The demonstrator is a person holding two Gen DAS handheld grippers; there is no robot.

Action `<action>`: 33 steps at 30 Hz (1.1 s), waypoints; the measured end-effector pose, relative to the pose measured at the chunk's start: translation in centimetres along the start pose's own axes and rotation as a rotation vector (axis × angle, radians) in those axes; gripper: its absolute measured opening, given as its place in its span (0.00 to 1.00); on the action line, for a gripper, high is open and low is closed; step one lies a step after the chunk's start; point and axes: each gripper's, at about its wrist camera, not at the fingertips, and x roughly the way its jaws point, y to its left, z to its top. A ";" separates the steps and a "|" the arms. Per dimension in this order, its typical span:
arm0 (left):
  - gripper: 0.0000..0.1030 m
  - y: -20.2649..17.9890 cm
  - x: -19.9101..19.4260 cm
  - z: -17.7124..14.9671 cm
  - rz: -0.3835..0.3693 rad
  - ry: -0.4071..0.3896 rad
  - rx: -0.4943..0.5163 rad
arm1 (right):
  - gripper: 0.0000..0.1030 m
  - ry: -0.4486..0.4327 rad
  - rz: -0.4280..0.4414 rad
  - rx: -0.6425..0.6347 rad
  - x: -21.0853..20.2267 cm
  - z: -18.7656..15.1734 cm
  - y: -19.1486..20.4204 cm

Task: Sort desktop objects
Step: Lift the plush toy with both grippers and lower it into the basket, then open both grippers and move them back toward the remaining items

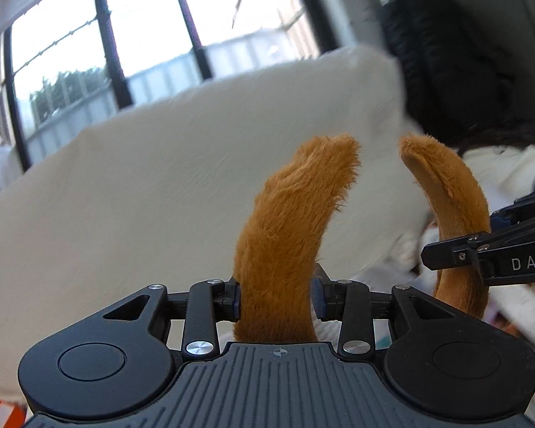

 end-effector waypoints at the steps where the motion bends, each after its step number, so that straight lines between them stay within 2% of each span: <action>1: 0.39 0.7 0.7 -0.5 0.010 0.020 -0.006 | 0.34 0.013 0.004 -0.025 1.2 0.0 0.9; 4: 0.46 2.5 3.2 -2.0 0.011 0.087 -0.032 | 0.34 0.083 0.003 -0.078 4.6 -0.1 2.9; 9: 0.50 4.4 8.1 -4.3 -0.041 0.239 -0.031 | 0.34 0.271 -0.011 -0.085 10.7 -0.5 3.0; 11: 0.55 4.4 9.9 -4.7 -0.049 0.268 -0.003 | 0.36 0.377 -0.014 -0.062 13.2 -0.8 2.4; 13: 0.66 3.9 11.8 -5.0 -0.061 0.322 0.036 | 0.39 0.472 -0.040 -0.065 15.5 -1.6 2.0; 15: 0.73 3.2 13.3 -5.5 -0.040 0.337 0.093 | 0.42 0.517 -0.069 -0.076 17.1 -2.3 1.7; 17: 0.76 2.6 14.0 -6.1 -0.004 0.321 0.130 | 0.49 0.534 -0.065 -0.081 18.0 -2.7 1.5; 19: 0.82 2.6 14.1 -6.7 0.018 0.292 0.129 | 0.66 0.517 -0.070 -0.078 18.4 -2.8 1.4; 20: 0.84 2.8 14.2 -6.8 0.034 0.270 0.120 | 0.67 0.495 -0.091 -0.098 18.3 -2.9 1.7; 22: 0.97 3.2 14.6 -6.5 0.070 0.217 0.092 | 0.70 0.461 -0.117 -0.132 18.0 -2.8 1.9; 23: 1.00 3.4 14.3 -6.5 0.098 0.195 0.079 | 0.73 0.445 -0.128 -0.135 17.9 -2.8 1.6; 24: 1.00 3.5 14.0 -6.5 0.124 0.175 0.068 | 0.80 0.423 -0.136 -0.132 17.6 -2.8 1.3; 25: 1.00 3.6 13.6 -6.5 0.140 0.152 0.056 | 0.83 0.398 -0.142 -0.131 17.6 -2.6 1.1; 27: 1.00 3.9 12.7 -6.4 0.146 0.125 0.040 | 0.84 0.345 -0.151 -0.126 17.0 -2.2 0.6; 30: 1.00 4.4 11.6 -6.3 0.162 0.125 0.011 | 0.84 0.286 -0.143 -0.091 15.5 -1.9 -0.3; 33: 1.00 5.4 10.2 -5.9 0.112 0.132 -0.045 | 0.85 0.215 -0.135 -0.052 13.4 -1.3 -1.2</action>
